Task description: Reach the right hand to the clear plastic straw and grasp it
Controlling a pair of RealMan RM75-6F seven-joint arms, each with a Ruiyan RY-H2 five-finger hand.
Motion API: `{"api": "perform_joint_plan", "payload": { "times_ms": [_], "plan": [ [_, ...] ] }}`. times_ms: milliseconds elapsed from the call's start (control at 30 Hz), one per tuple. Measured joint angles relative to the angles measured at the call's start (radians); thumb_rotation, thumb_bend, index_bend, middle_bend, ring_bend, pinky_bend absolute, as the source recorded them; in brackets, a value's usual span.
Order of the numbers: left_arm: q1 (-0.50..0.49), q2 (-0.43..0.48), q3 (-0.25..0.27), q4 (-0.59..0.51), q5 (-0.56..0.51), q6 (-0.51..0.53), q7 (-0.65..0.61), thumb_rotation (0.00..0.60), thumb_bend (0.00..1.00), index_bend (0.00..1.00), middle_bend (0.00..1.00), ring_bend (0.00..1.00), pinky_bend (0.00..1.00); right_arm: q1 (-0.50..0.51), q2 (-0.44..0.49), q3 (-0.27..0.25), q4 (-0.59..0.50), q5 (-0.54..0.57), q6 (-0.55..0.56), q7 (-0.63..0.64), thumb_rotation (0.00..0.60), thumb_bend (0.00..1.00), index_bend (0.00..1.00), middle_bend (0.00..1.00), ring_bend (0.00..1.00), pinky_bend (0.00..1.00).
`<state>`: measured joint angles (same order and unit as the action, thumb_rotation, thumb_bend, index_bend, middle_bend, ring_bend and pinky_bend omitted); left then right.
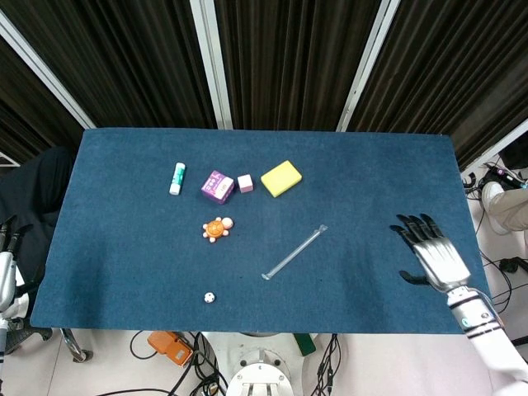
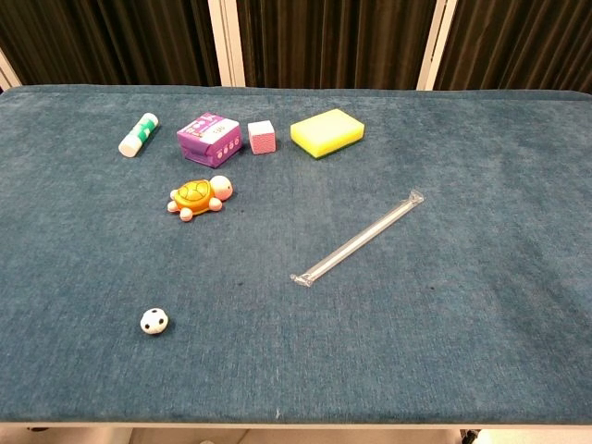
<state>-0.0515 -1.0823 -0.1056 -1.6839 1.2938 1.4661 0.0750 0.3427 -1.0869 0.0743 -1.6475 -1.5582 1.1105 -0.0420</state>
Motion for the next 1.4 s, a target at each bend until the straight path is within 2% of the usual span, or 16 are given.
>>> {"api": "perform_joint_plan", "payload": {
  "times_ms": [200,333,500,833,1400],
  "plan": [
    [0.001,0.005,-0.003,0.000,-0.009,-0.005,-0.011,0.600,0.32,0.15,0.00,0.01,0.09,0.227,-0.113,0.046,0.114,-0.002,-0.242,0.042,0.600,0.30,0.32,0.11,0.12,0.09],
    [0.001,0.007,-0.003,-0.001,-0.010,-0.007,-0.013,0.600,0.32,0.15,0.00,0.01,0.09,0.333,-0.205,0.061,0.184,-0.003,-0.339,0.068,0.600,0.30,0.36,0.11,0.12,0.09],
    [0.002,0.010,-0.004,-0.001,-0.012,-0.008,-0.019,0.600,0.32,0.15,0.00,0.01,0.09,0.420,-0.296,0.064,0.257,-0.004,-0.406,0.097,0.600,0.30,0.41,0.11,0.12,0.09],
    [0.000,0.011,-0.004,0.000,-0.013,-0.012,-0.018,0.600,0.32,0.15,0.00,0.01,0.09,0.500,-0.375,0.030,0.326,0.006,-0.473,0.131,0.600,0.30,0.48,0.11,0.12,0.09],
    [-0.001,0.015,-0.006,-0.002,-0.024,-0.020,-0.025,0.600,0.32,0.15,0.00,0.01,0.09,0.577,-0.468,-0.006,0.458,0.033,-0.526,0.204,0.600,0.33,0.53,0.11,0.12,0.09]
  ]
}}
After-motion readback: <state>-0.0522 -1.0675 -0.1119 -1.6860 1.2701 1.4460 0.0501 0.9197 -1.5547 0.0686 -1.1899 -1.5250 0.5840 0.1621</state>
